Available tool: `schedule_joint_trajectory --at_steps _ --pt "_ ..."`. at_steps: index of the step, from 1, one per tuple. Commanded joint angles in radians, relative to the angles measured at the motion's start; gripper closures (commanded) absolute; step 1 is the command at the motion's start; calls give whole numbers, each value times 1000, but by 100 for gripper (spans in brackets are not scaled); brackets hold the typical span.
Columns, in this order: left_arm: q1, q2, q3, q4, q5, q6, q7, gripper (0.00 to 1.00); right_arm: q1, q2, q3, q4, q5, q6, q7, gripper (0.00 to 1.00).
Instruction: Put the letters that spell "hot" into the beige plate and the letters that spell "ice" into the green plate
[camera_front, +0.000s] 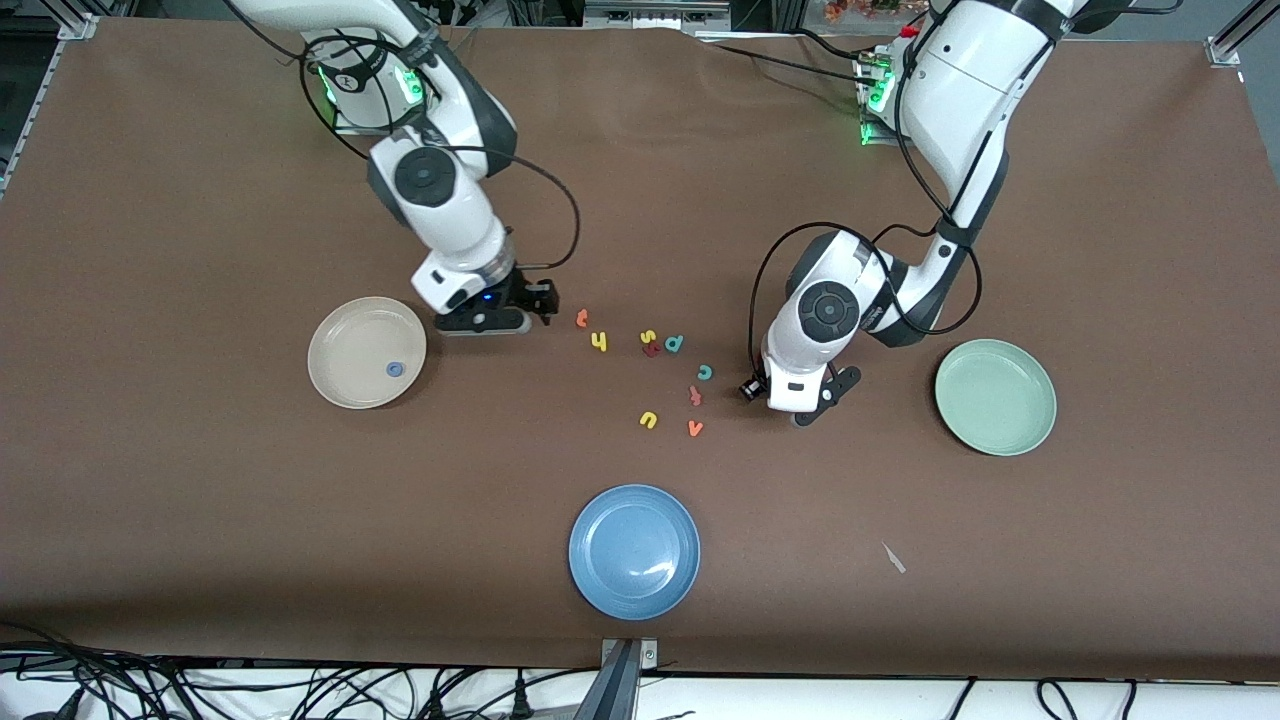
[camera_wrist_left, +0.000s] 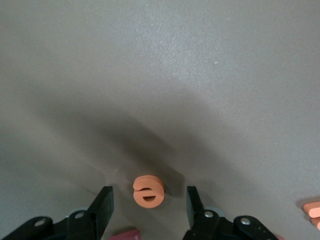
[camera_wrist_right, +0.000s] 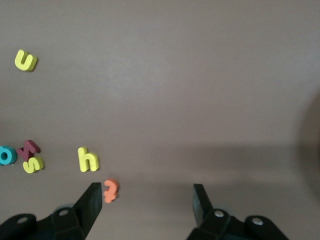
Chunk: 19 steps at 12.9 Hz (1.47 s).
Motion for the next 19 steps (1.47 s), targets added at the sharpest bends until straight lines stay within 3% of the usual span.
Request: schedule_joint_trajectory --at_steps 1,3,5,10,13,16,19 --pt "-7 -22 9 -25 -21 7 41 46 47 78 -4 37 -155 14 222 18" --pt "-5 -13 9 -23 -21 6 43 51 80 118 -4 34 -249 28 397 18" --pt "-2 -10 9 -23 -19 6 44 53 108 140 -4 37 -258 31 496 18" --pt "1 -10 9 -23 -19 4 57 80 137 190 -4 37 -270 86 581 19" --pt "21 -22 9 -16 -21 -4 93 99 143 215 -4 38 -347 100 613 20" --pt "73 -163 6 7 -36 -216 264 100 143 218 -5 38 -381 102 610 25" --pt "194 -319 6 17 -125 -446 522 100 143 225 -8 44 -410 103 599 31"
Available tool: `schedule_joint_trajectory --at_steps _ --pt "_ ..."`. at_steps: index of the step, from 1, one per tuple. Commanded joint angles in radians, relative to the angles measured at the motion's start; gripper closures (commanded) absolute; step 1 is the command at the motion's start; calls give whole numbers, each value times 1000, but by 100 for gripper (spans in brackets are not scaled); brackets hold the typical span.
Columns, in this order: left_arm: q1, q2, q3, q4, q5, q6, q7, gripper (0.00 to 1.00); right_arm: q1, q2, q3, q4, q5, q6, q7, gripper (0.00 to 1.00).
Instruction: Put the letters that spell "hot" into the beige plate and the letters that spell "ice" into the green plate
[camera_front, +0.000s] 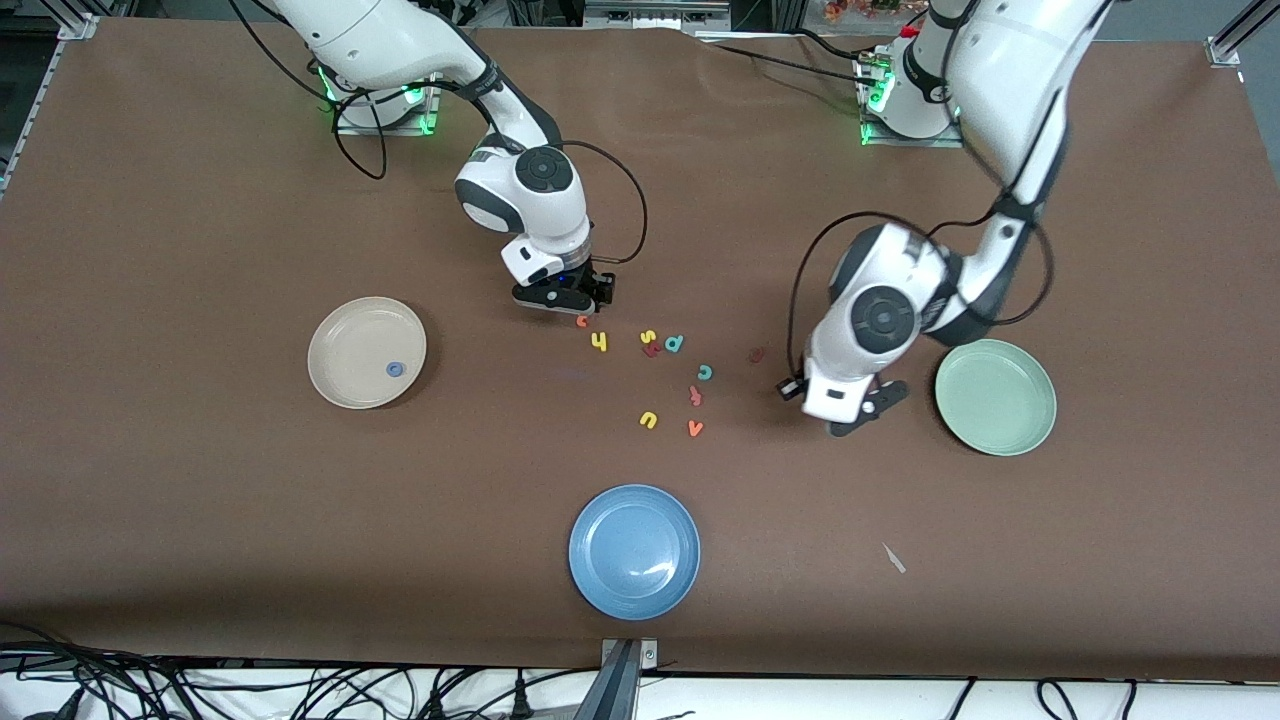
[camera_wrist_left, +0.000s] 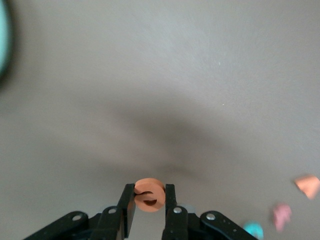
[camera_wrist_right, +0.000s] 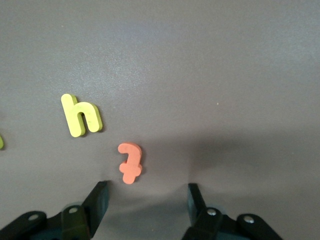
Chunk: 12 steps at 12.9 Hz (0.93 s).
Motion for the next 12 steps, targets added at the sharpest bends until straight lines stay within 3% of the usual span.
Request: schedule_joint_trajectory --at_steps 1,4,8,9,10,11,12 --pt "133 -162 -1 -39 -79 -183 276 100 7 24 -8 39 -36 6 8 31" --pt "294 -182 2 -42 -63 -314 575 100 7 53 -14 76 -65 6 6 31" --pt "448 -79 3 -53 115 -269 797 100 7 55 -31 81 -74 6 -10 36" --pt "465 -39 2 -59 120 -198 797 100 7 56 -31 79 -76 6 -10 49" --pt "470 1 3 -71 120 -137 797 100 7 56 -31 79 -79 6 -15 72" --pt "476 35 3 -74 121 -91 799 100 5 56 -31 78 -79 6 -17 84" --pt "493 66 3 -79 123 -49 799 97 5 56 -31 78 -79 6 -17 87"
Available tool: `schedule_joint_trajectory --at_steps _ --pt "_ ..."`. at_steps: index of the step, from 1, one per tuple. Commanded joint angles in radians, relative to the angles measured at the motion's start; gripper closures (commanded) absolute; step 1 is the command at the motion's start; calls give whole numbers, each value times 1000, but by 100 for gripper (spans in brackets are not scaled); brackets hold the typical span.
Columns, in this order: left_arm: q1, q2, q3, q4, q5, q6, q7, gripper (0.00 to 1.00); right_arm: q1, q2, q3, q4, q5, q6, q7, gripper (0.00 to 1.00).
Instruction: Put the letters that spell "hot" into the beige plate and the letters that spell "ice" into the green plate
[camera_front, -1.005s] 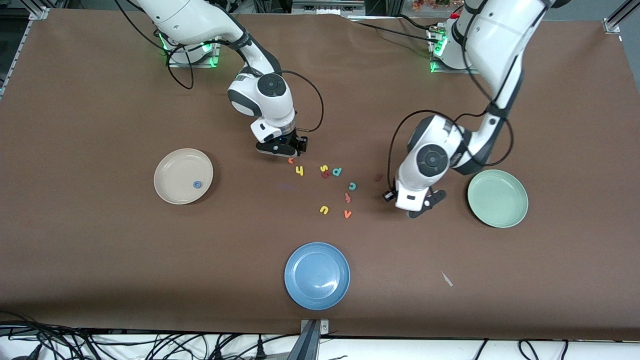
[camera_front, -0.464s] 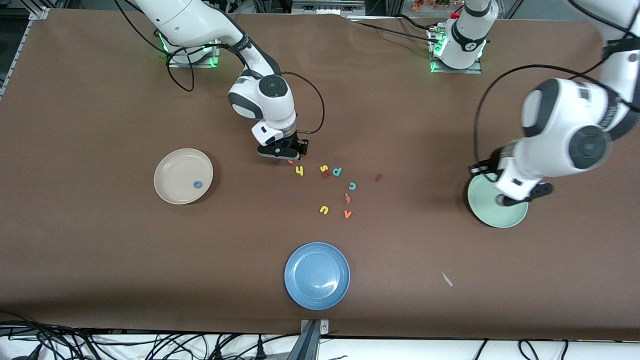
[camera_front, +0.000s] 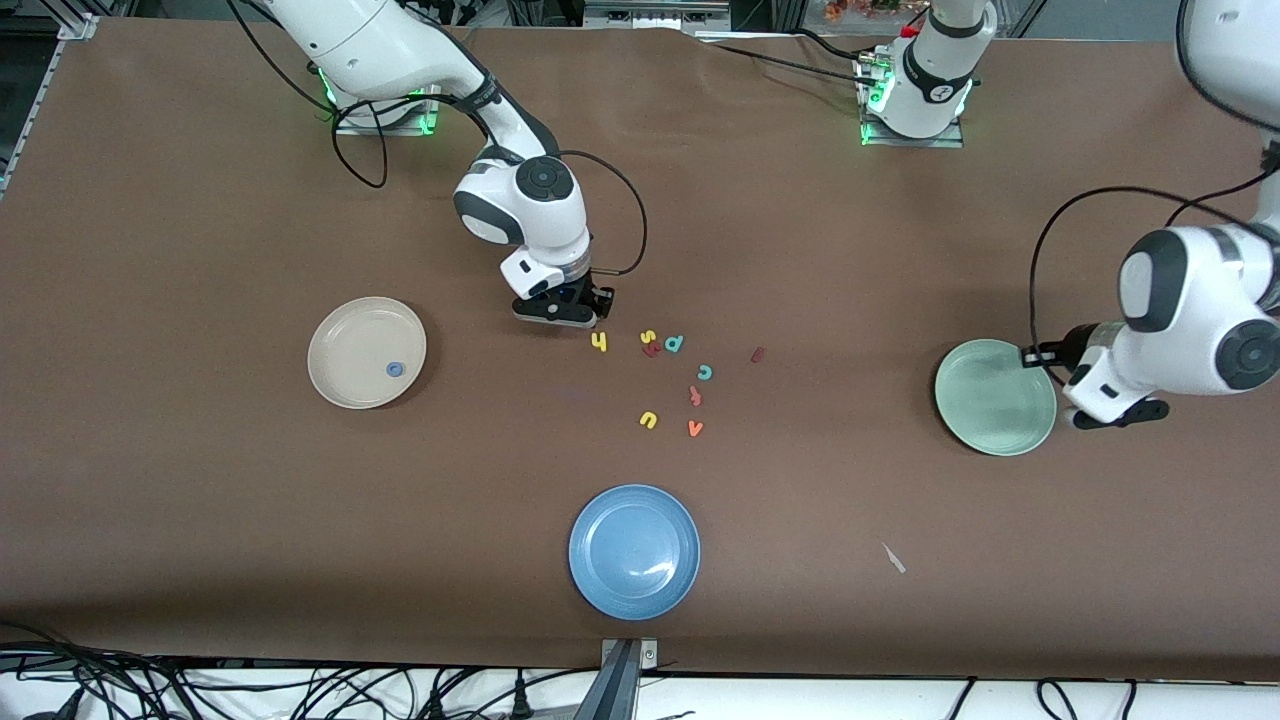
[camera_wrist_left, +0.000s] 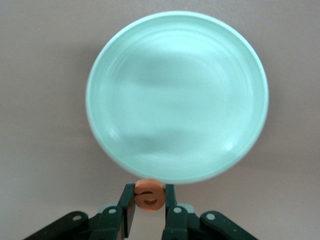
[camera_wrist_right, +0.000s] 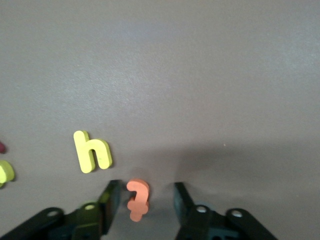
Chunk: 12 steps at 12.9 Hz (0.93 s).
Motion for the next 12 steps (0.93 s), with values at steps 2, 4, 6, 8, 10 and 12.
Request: schedule_joint_trajectory --at_steps 2,4,6,8,10,12 --pt "31 86 -14 -6 28 110 11 85 6 26 -11 16 -24 6 -7 92" --pt "33 83 -14 -5 28 111 11 44 4 7 -17 13 -23 3 -26 94" --pt "25 44 -19 8 28 57 11 0 -42 -54 -17 -19 -10 -4 -88 95" --pt "16 -16 -81 52 5 -64 -14 0 -118 -124 -14 -82 -6 -4 -201 94" --pt "16 -102 -149 57 -88 -147 -105 0 -178 -193 -11 -139 -4 -10 -312 94" --pt "15 -159 -249 55 -130 -195 -203 0 -208 -249 -11 -191 3 -23 -386 94"
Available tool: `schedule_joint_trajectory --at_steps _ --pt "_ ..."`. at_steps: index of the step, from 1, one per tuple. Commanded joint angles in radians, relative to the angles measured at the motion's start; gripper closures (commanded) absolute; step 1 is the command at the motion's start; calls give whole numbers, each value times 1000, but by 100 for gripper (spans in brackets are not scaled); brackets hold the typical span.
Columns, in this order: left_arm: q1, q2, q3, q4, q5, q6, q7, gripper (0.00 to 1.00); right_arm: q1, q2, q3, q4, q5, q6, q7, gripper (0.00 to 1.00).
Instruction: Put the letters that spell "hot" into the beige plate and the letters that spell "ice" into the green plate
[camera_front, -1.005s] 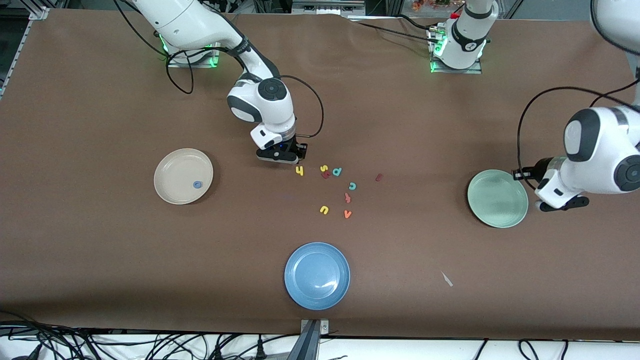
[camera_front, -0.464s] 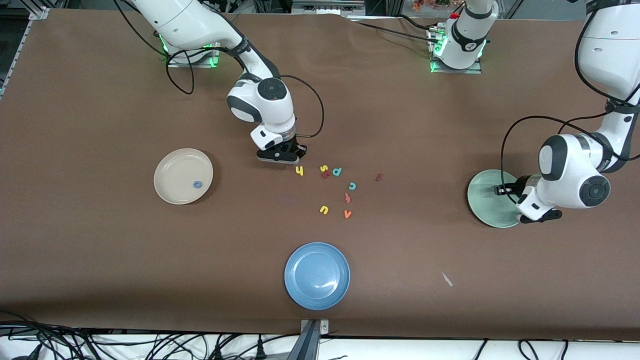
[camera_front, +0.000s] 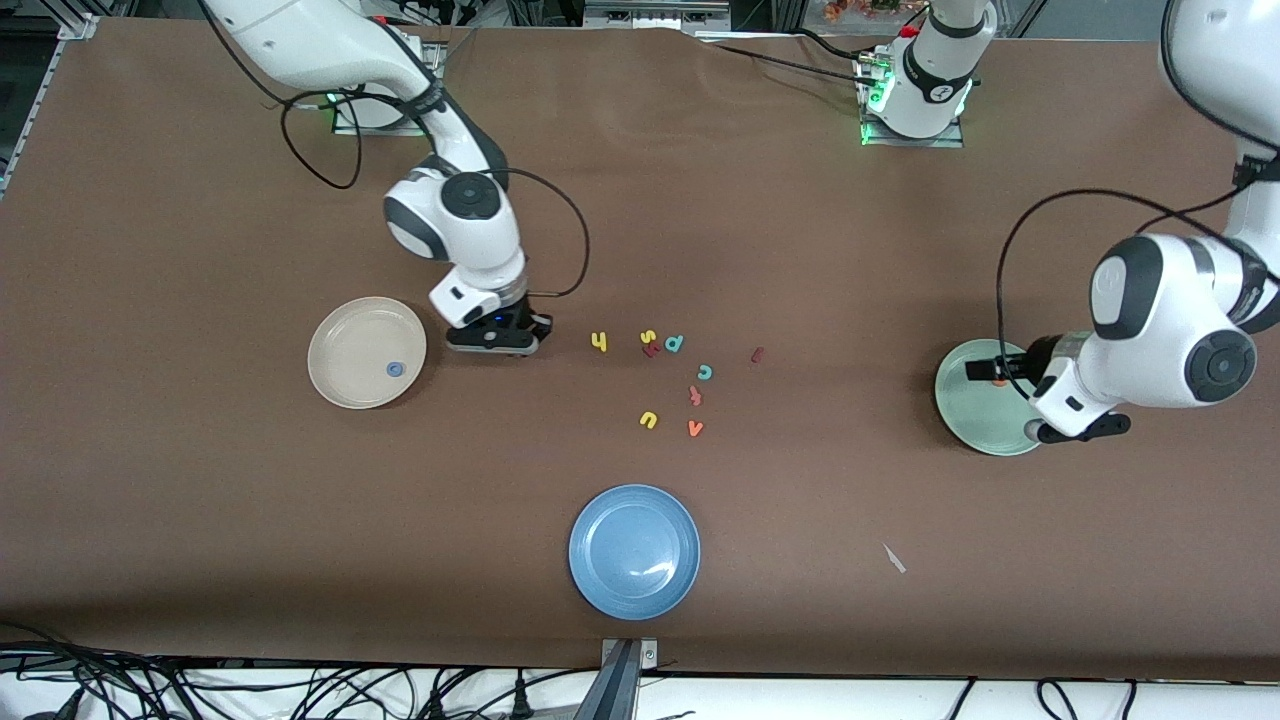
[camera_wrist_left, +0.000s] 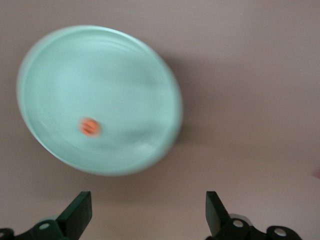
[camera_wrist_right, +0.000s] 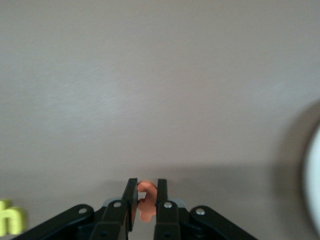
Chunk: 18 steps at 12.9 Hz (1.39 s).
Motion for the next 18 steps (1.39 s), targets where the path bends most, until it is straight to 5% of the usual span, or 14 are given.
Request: schedule_joint_trajectory --at_steps 1,4,7,11,15,18 --pt "1 -80 -134 -27 -36 -41 -166 0 -26 -120 12 -105 4 -71 -72 94" --pt "-28 -54 -266 -44 -35 85 -352 0 -26 -178 34 -94 19 -244 -111 94" --pt "-155 45 -264 -53 23 250 -446 0 -69 -246 3 -90 227 -314 -460 94" --pt "-235 200 -265 -57 253 347 -562 0 -77 -258 -115 -90 285 -306 -705 94" --pt "-286 308 -264 -57 396 439 -703 7 -86 -165 -201 -74 292 -164 -803 92" --pt "-301 345 -264 -58 429 443 -730 20 -86 -156 -204 -74 292 -151 -796 42"
